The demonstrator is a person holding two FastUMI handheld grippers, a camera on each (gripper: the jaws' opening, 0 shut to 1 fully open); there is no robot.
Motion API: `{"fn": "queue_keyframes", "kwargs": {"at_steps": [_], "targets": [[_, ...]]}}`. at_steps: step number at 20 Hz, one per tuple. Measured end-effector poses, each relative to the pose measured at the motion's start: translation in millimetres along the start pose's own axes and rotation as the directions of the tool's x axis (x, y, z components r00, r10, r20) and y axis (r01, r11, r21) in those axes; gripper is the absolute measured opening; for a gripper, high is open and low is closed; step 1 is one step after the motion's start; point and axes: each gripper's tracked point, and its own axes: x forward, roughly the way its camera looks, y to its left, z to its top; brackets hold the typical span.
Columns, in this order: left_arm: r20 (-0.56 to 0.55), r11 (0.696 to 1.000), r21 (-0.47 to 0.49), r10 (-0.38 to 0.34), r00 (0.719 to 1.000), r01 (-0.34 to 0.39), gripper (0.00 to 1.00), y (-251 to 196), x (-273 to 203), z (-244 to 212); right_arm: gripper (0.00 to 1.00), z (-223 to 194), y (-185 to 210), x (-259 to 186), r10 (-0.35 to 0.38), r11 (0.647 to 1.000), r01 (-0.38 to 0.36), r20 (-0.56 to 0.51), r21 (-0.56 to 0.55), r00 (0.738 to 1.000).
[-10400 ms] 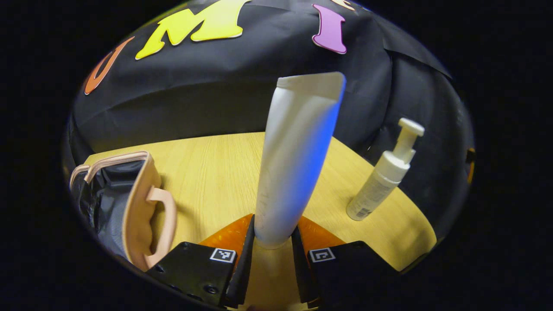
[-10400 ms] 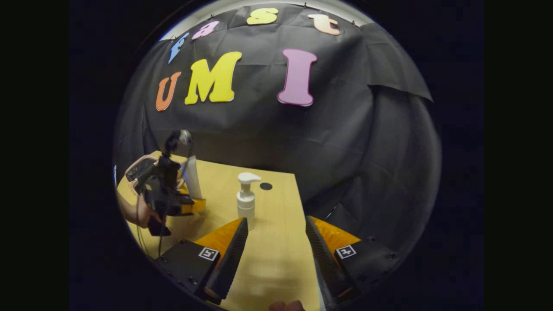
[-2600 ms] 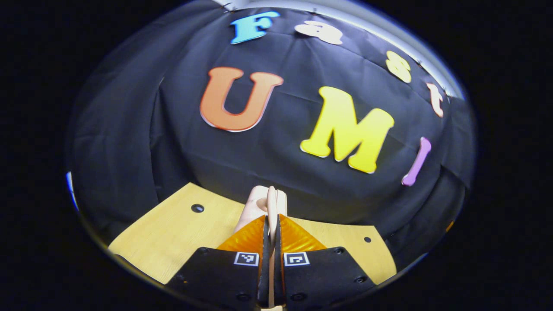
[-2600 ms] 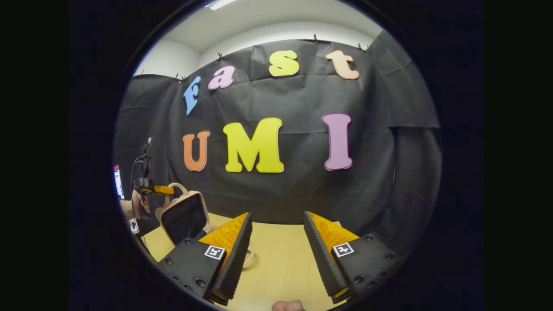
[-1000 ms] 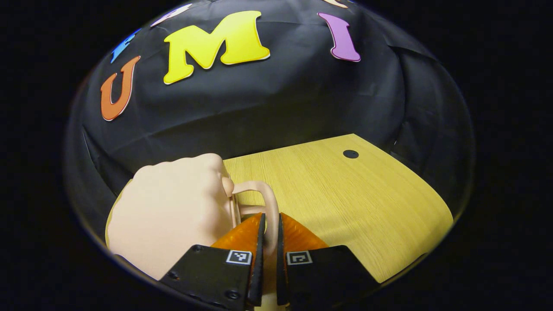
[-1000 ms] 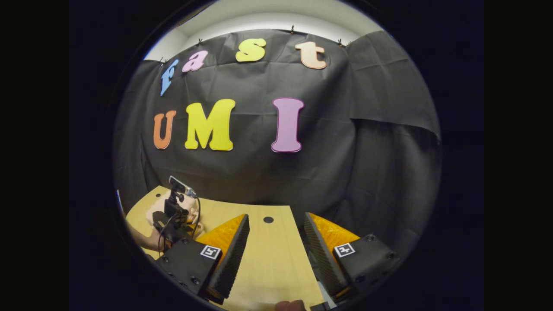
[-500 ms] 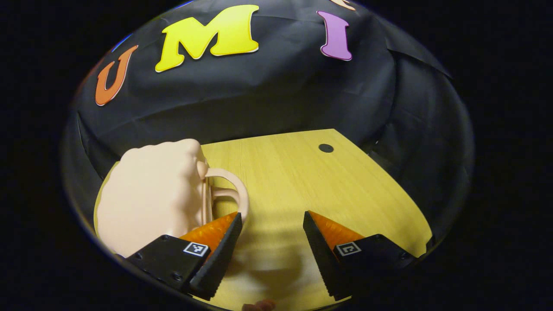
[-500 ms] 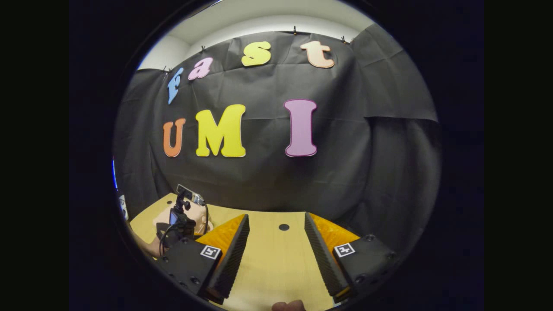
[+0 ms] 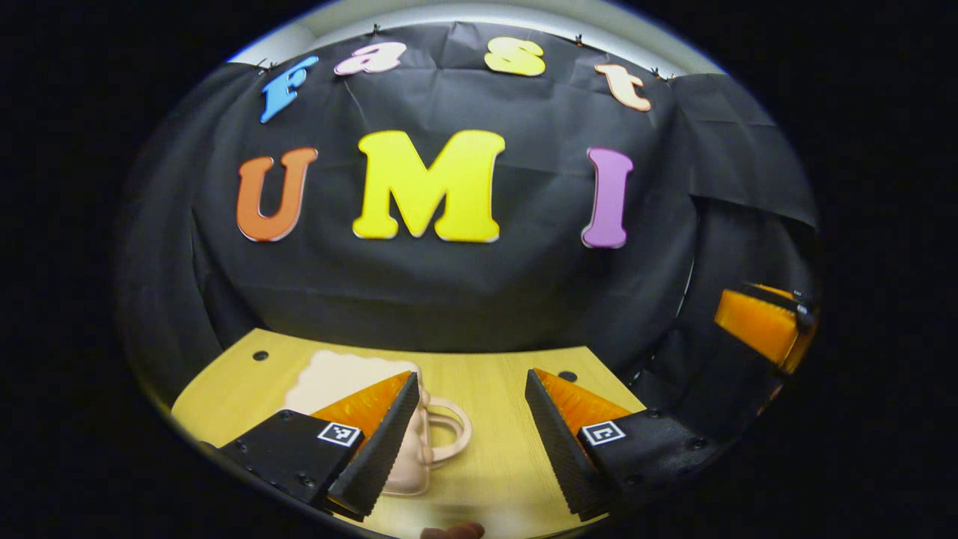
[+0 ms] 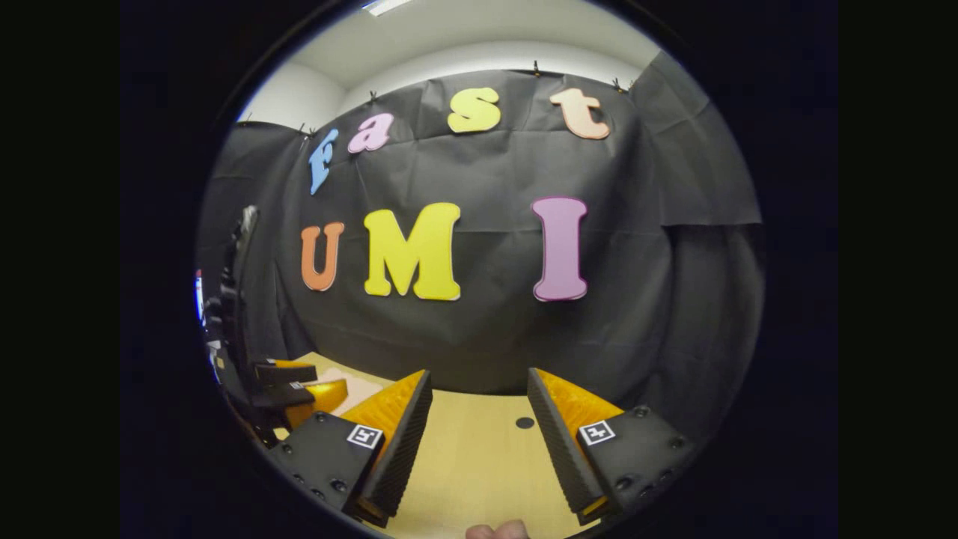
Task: First open the suitcase, pack the skin care products into it, and then close the suitcase.
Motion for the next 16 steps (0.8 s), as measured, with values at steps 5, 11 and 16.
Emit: {"fn": "queue_keyframes", "kwargs": {"at_steps": [5, 11, 16], "targets": [[0.146, 0.999, 0.01, 0.049, 0.988, -0.051, 0.91, 34, -30, 59, 0.77, 33, 36, 2, -0.032, 0.999, 0.033, 0.103, -0.006, 0.994], [0.169, 0.994, -0.005, 0.11, 0.98, -0.11, 0.91, 64, -41, 61, 0.77, 29, 59, 0, -0.048, 0.999, 0.048, 0.082, 0.011, 0.995], [0.192, 0.994, -0.004, 0.11, 0.975, -0.111, 0.91, 72, -49, 64, 0.77, 25, 66, -1, -0.063, 0.998, 0.063, 0.074, -0.007, 0.995]]}}
